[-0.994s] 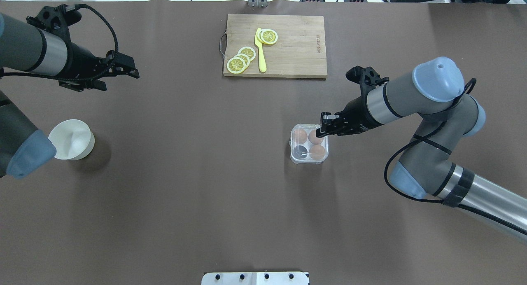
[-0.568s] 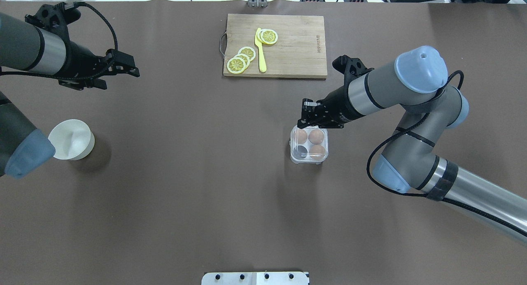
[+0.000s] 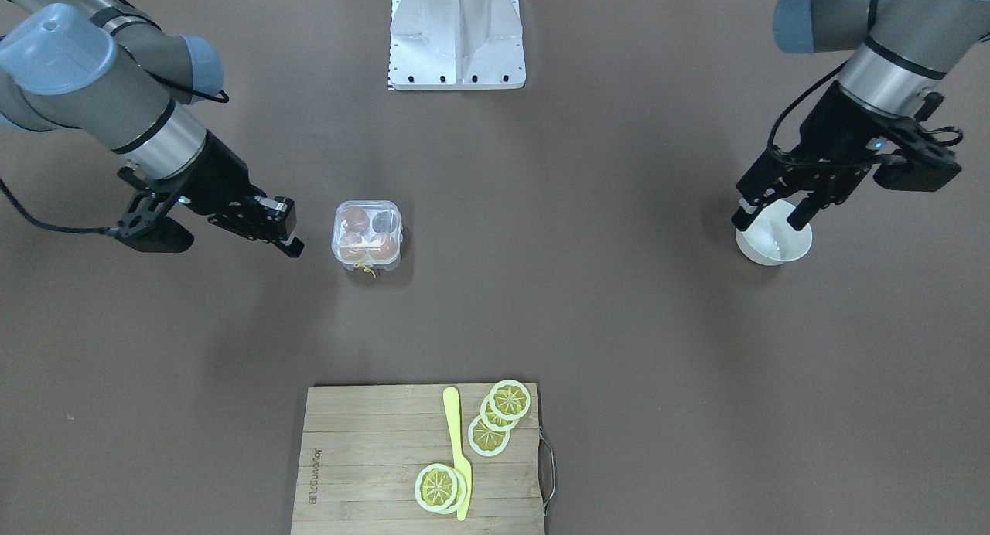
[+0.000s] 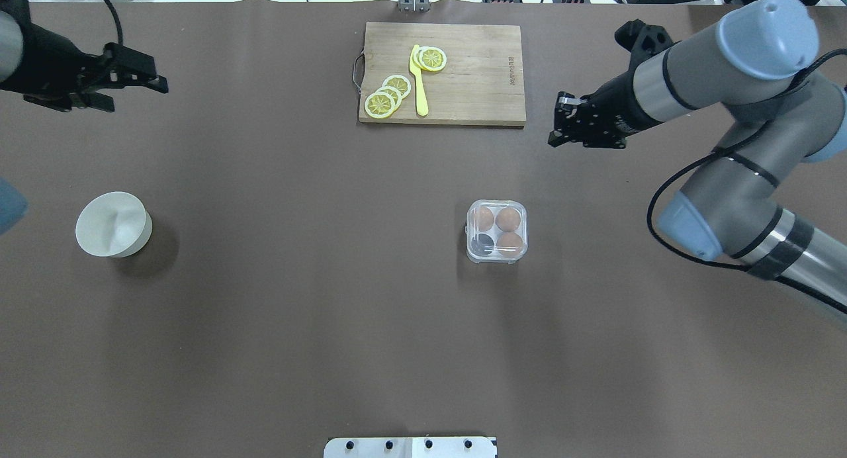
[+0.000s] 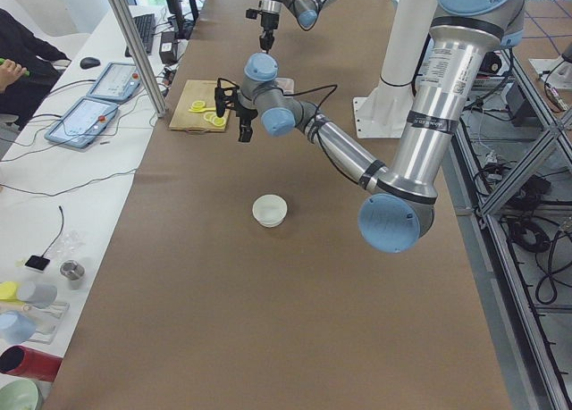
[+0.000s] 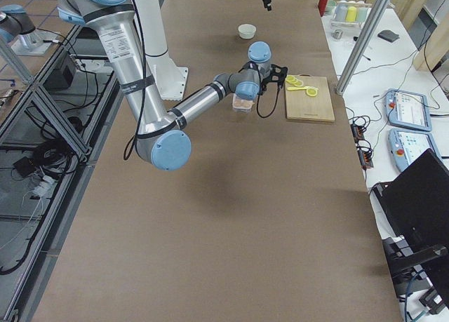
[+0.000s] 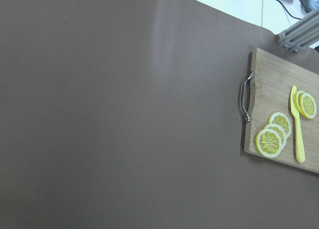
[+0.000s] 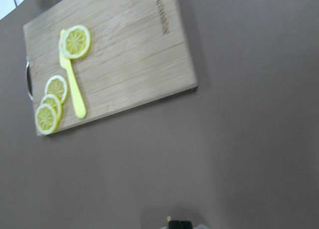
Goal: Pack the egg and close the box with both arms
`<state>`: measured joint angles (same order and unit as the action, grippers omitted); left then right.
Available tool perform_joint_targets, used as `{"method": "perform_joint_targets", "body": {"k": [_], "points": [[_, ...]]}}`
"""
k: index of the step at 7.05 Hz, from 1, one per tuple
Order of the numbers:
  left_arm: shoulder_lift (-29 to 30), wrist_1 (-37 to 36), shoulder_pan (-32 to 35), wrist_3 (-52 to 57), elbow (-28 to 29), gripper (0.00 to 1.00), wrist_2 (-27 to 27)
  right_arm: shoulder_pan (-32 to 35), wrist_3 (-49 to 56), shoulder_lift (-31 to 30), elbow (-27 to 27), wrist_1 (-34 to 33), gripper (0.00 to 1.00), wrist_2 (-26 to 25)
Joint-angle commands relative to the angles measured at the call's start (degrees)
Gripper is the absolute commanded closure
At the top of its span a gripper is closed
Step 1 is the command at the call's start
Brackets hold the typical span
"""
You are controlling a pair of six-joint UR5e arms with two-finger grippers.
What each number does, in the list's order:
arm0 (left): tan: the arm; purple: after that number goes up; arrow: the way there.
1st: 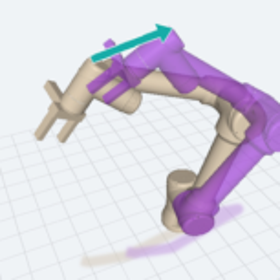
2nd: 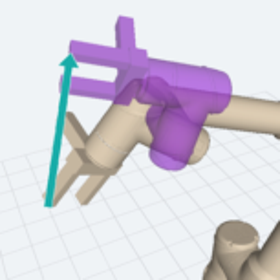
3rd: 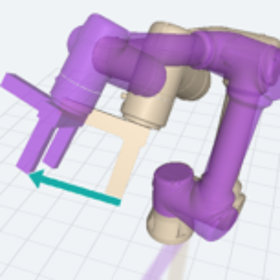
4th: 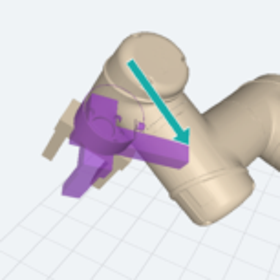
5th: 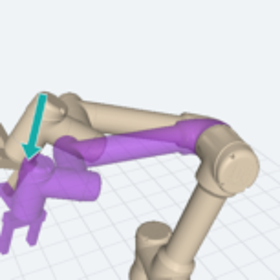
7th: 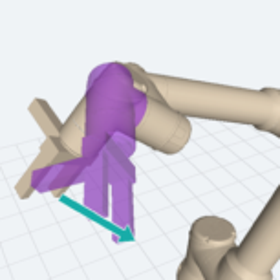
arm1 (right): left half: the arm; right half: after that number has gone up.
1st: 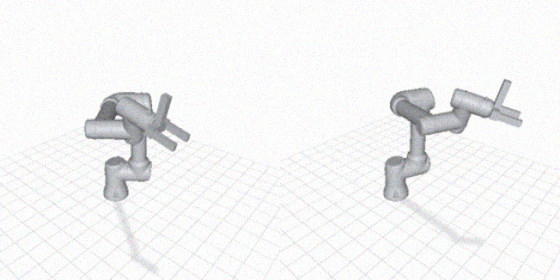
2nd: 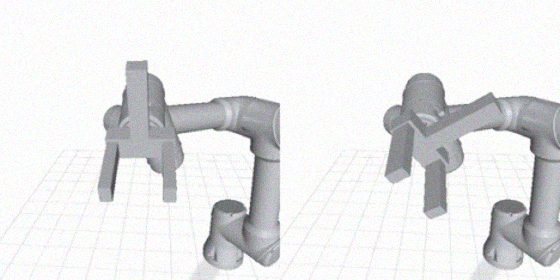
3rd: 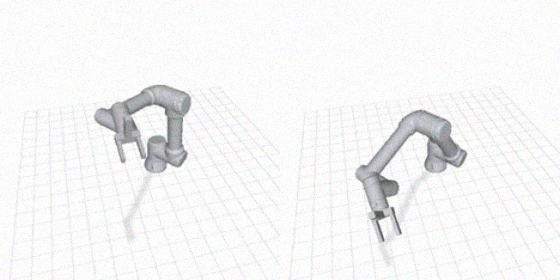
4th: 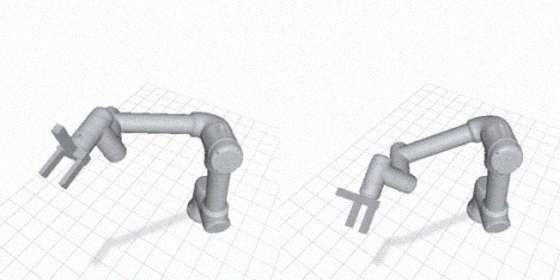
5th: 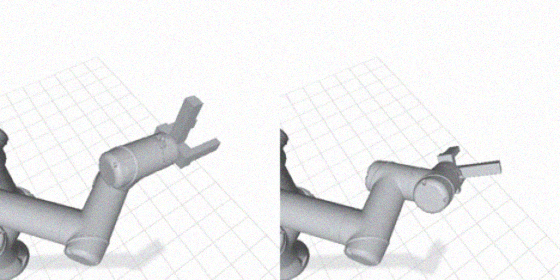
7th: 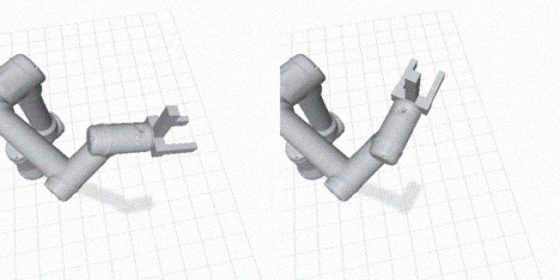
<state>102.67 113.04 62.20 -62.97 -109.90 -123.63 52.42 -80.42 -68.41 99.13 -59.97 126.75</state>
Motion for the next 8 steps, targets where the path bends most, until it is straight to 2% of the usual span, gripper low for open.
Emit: {"method": "perform_joint_targets", "body": {"k": [1, 2, 4, 6, 7, 8], "points": [[-8.0, 0.2, 7.1, 14.7, 0.0, 0.02, -1.9, 10.1, 18.6, -5.0, -0.5, -7.9, 0.22, 7.2], [-9.8, 0.0, 11.1, 17.3, 0.6, 0.02, -2.4, 14.0, 26.6, -7.5, -0.5, -11.5, 0.0, 7.3], [-10.9, -0.4, 18.7, 32.3, 4.8, 0.02, -5.6, 20.8, 45.0, -12.7, -1.2, -17.6, 0.0, 7.4], [-11.3, -2.9, 29.5, 53.3, 14.0, 0.02, -12.1, 26.6, 64.0, -15.9, -3.7, -25.3, 0.0, 7.3], [-11.4, -6.7, 31.9, 55.5, 16.1, 0.02, -15.9, 27.5, 68.1, -17.6, -4.7, -25.7, 0.0, 7.1], [-14.1, -6.9, 32.9, 55.5, 16.0, 0.02, -19.1, 28.0, 68.2, -18.0, -5.3, -25.8, 0.0, 7.2]]}}
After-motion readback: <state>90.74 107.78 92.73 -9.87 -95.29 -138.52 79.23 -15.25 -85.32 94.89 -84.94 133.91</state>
